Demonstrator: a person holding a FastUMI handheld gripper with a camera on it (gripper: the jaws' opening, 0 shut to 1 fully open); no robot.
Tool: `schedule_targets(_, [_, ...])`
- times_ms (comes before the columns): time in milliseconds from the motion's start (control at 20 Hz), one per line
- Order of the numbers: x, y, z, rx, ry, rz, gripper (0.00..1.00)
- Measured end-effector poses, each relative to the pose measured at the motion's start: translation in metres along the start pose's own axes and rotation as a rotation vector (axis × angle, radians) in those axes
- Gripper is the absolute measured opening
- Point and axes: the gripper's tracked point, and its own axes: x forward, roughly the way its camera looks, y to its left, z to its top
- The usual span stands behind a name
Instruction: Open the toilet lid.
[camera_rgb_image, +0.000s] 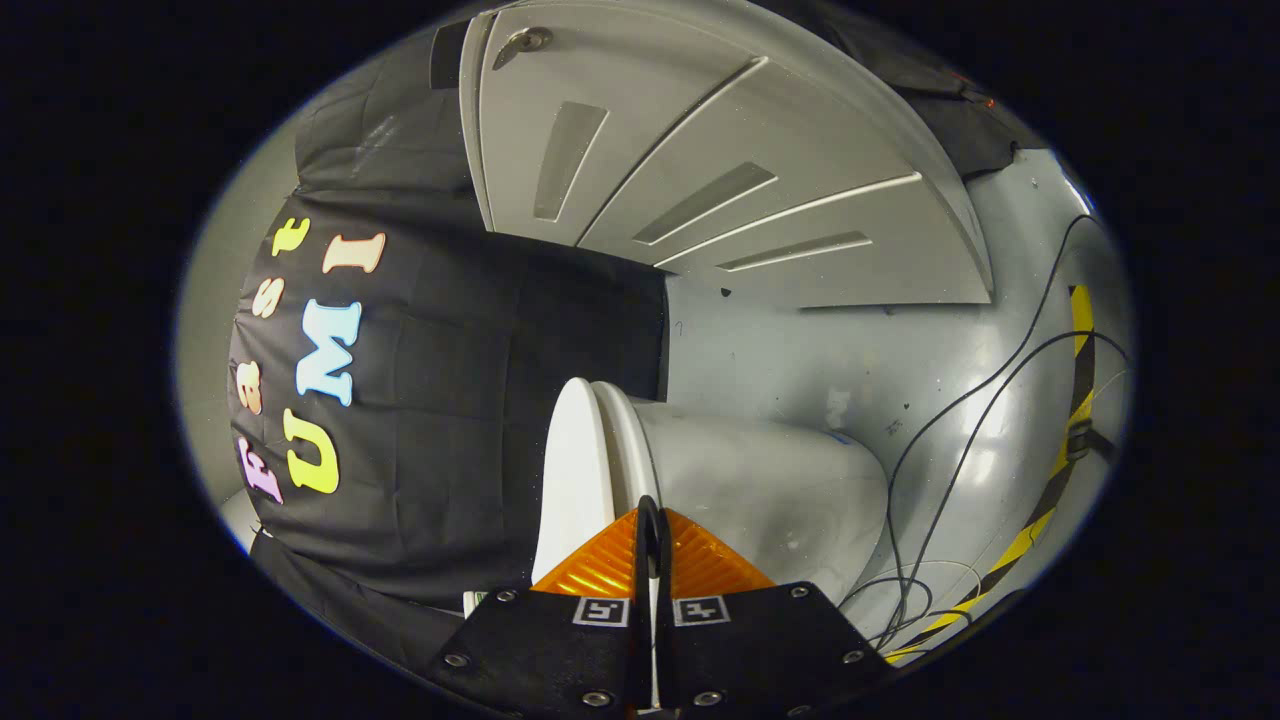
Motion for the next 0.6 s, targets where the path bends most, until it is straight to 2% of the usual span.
schedule_targets(400, [0.0027, -0.0038, -0.001, -0.029, 0.015, -0.052, 0.0])
schedule_targets(500, [0.0015, -0.0006, 0.0028, -0.073, 0.002, -0.043, 0.0])
schedule_targets(600, [0.0028, -0.0005, 0.0068, -0.065, -0.01, -0.036, 0.0])
